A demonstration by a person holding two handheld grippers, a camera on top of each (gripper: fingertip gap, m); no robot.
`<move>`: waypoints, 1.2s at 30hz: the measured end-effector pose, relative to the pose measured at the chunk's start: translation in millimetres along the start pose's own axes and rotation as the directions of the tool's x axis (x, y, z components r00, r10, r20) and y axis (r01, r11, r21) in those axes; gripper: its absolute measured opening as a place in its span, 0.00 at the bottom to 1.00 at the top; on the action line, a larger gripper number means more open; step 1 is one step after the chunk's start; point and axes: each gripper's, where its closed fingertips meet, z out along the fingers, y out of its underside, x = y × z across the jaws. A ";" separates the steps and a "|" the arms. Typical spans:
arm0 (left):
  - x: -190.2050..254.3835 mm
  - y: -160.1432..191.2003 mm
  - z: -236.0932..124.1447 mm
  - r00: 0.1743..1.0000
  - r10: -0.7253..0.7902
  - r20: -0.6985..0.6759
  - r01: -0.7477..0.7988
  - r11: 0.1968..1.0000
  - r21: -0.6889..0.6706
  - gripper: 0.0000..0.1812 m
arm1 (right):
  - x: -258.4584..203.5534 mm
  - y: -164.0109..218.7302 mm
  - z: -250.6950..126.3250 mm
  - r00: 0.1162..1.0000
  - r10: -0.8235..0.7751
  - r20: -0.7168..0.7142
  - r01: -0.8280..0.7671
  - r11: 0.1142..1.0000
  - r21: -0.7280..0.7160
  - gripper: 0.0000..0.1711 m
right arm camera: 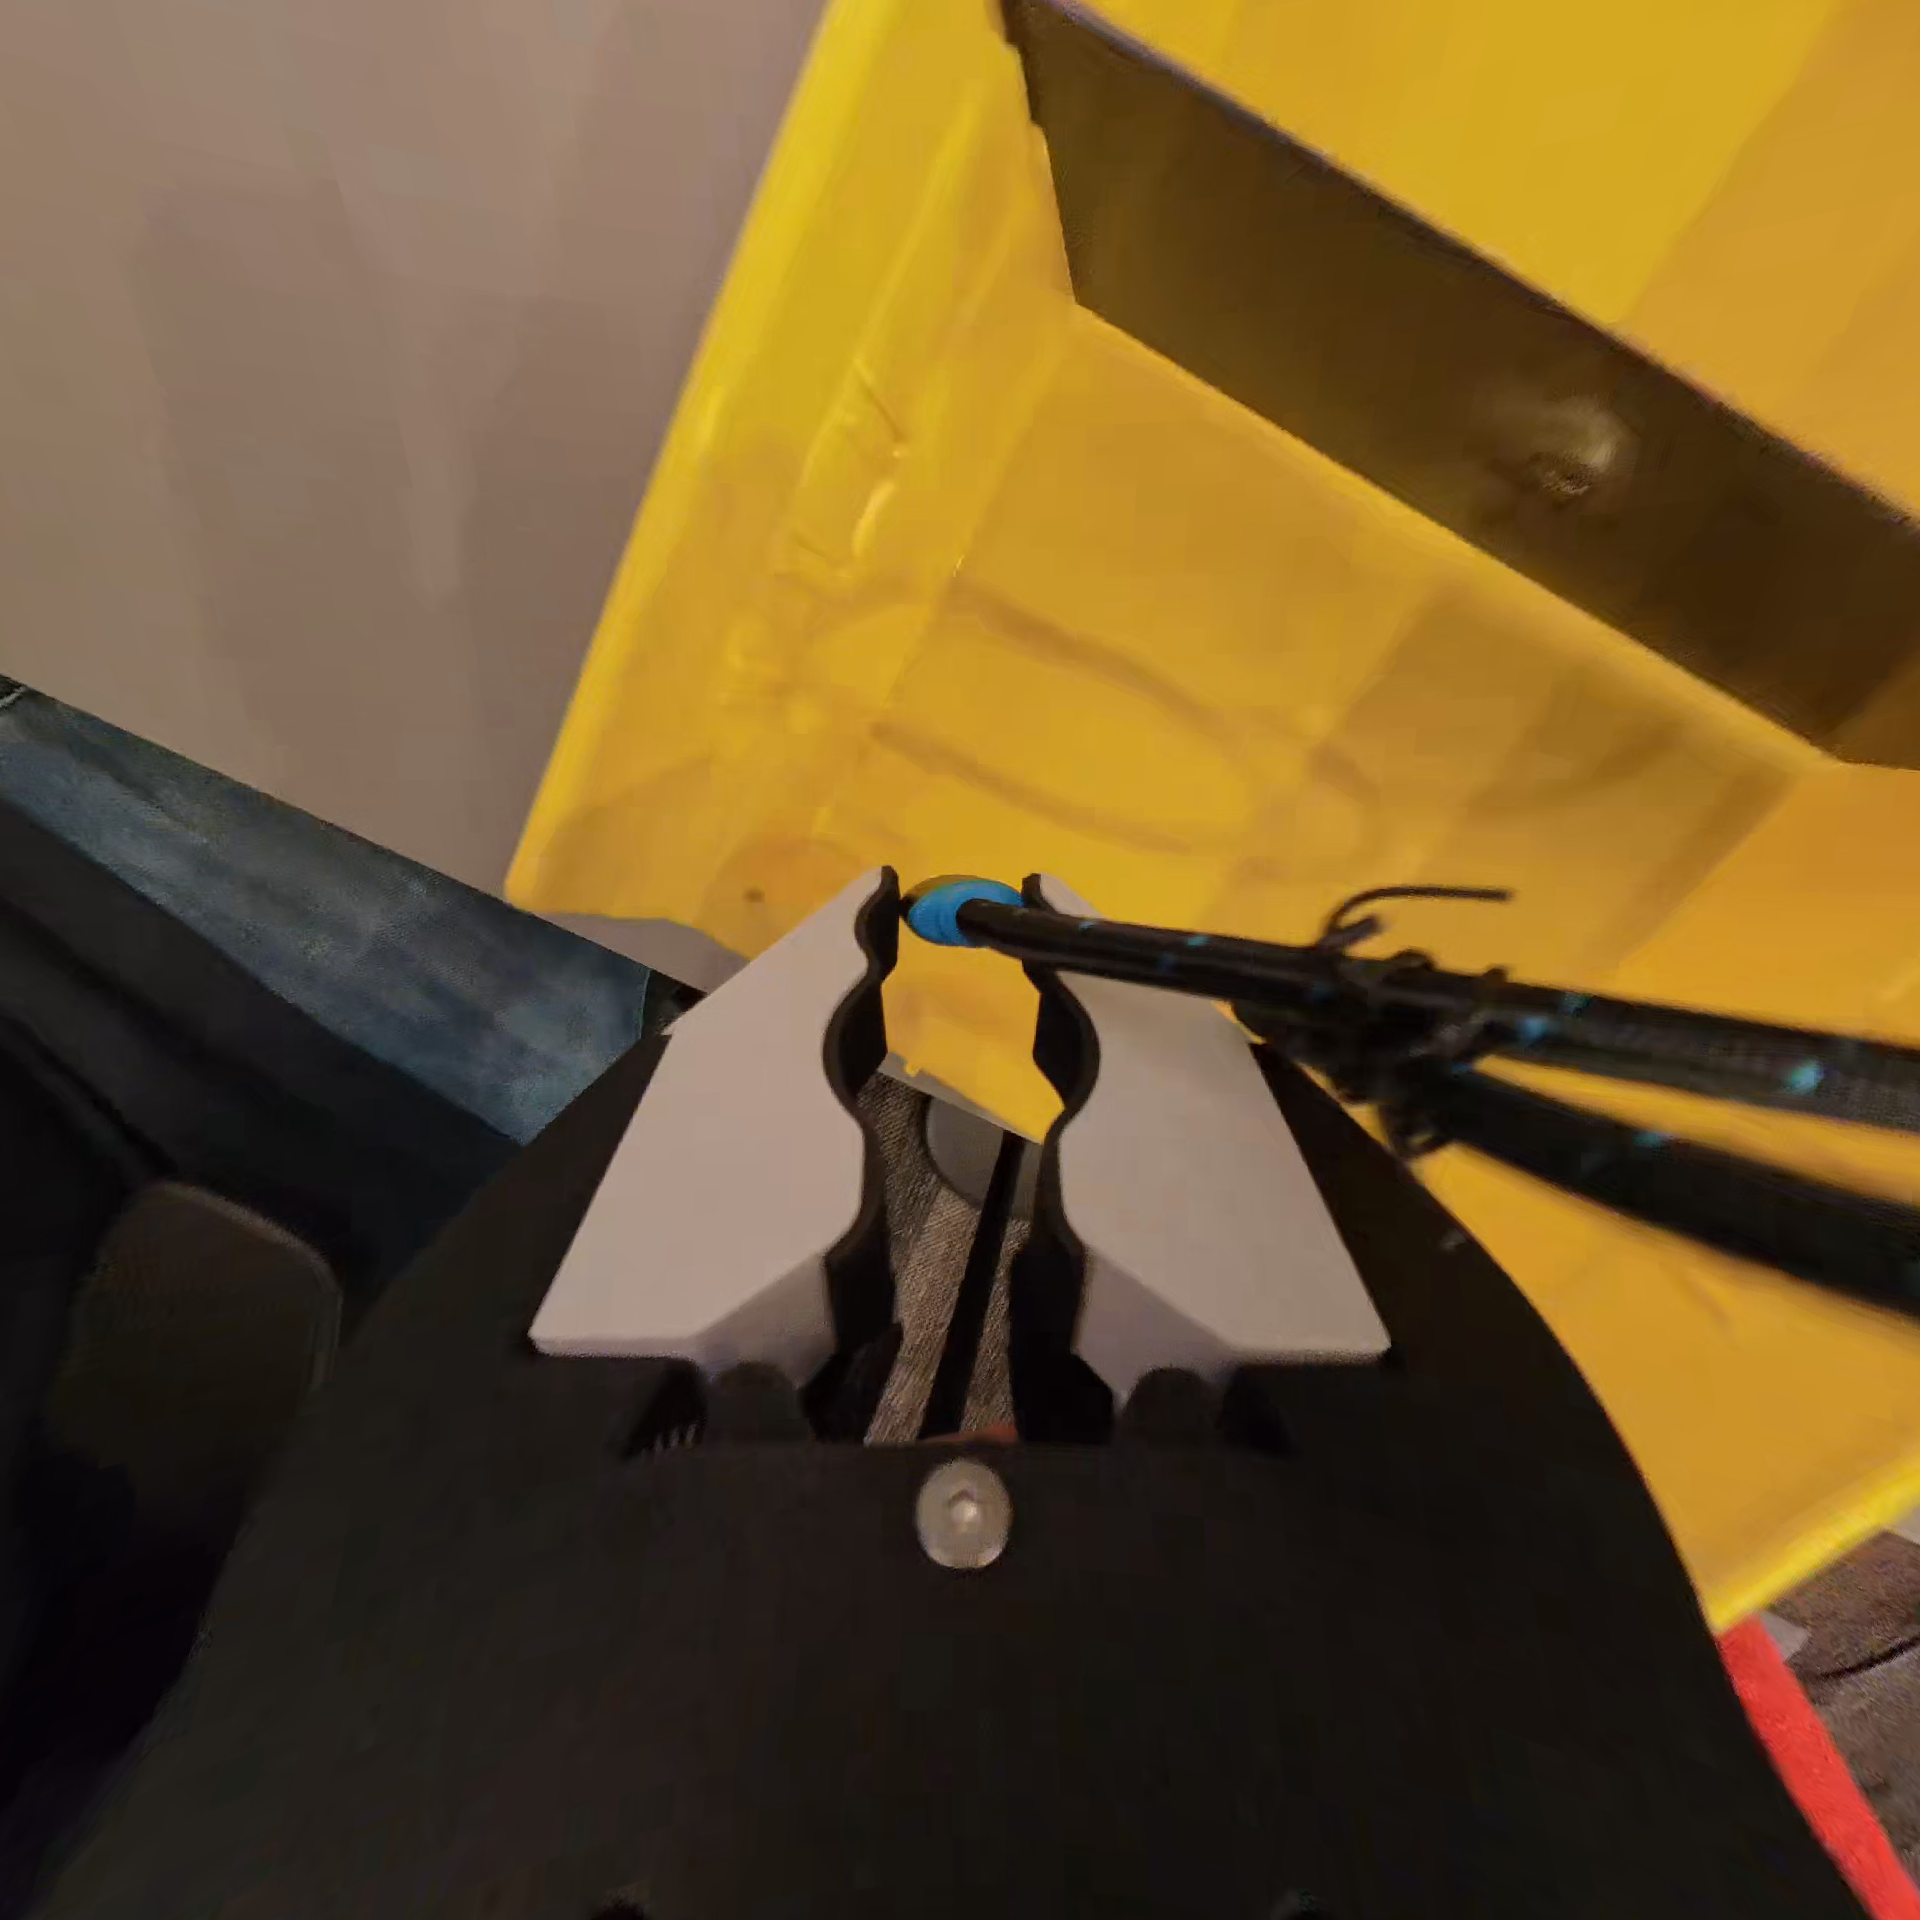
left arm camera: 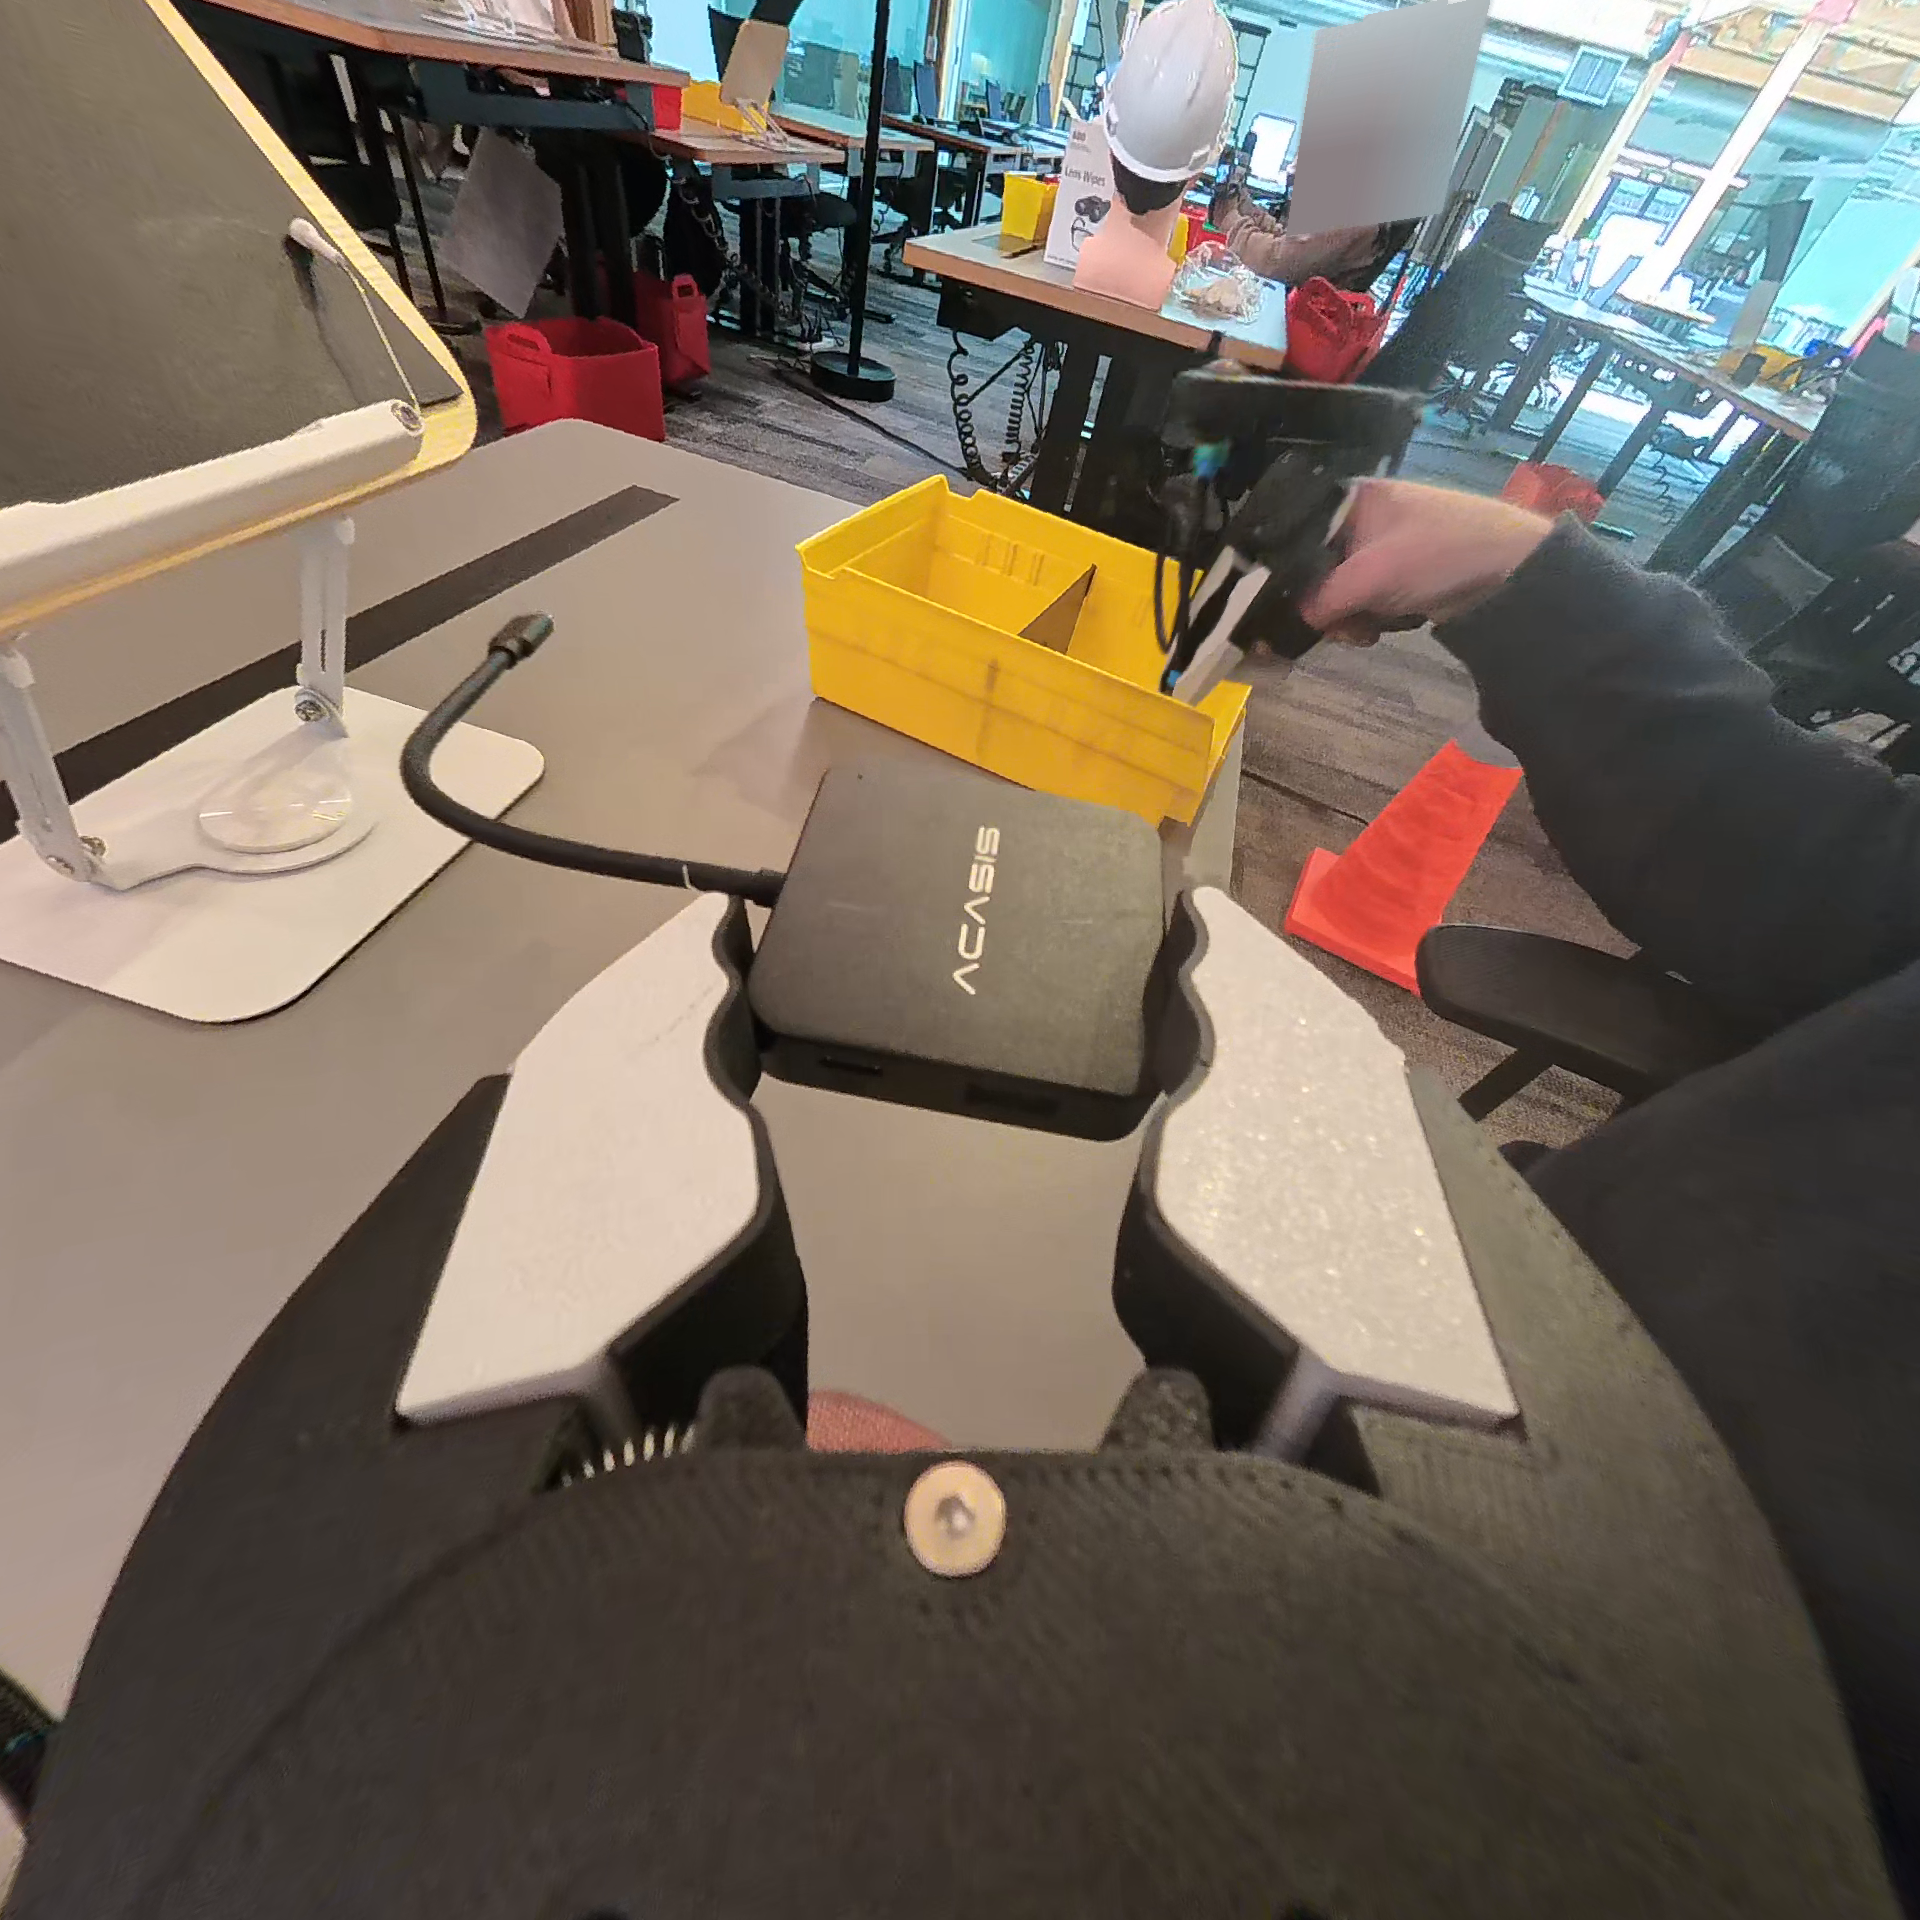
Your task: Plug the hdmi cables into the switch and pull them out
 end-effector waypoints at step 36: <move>62.0 2.6 27.8 0.972 0.177 -0.153 -0.177 0.984 0.012 0.41 | -356.7 -151.2 -61.4 0.419 -0.891 0.175 0.385 0.349 0.855 0.41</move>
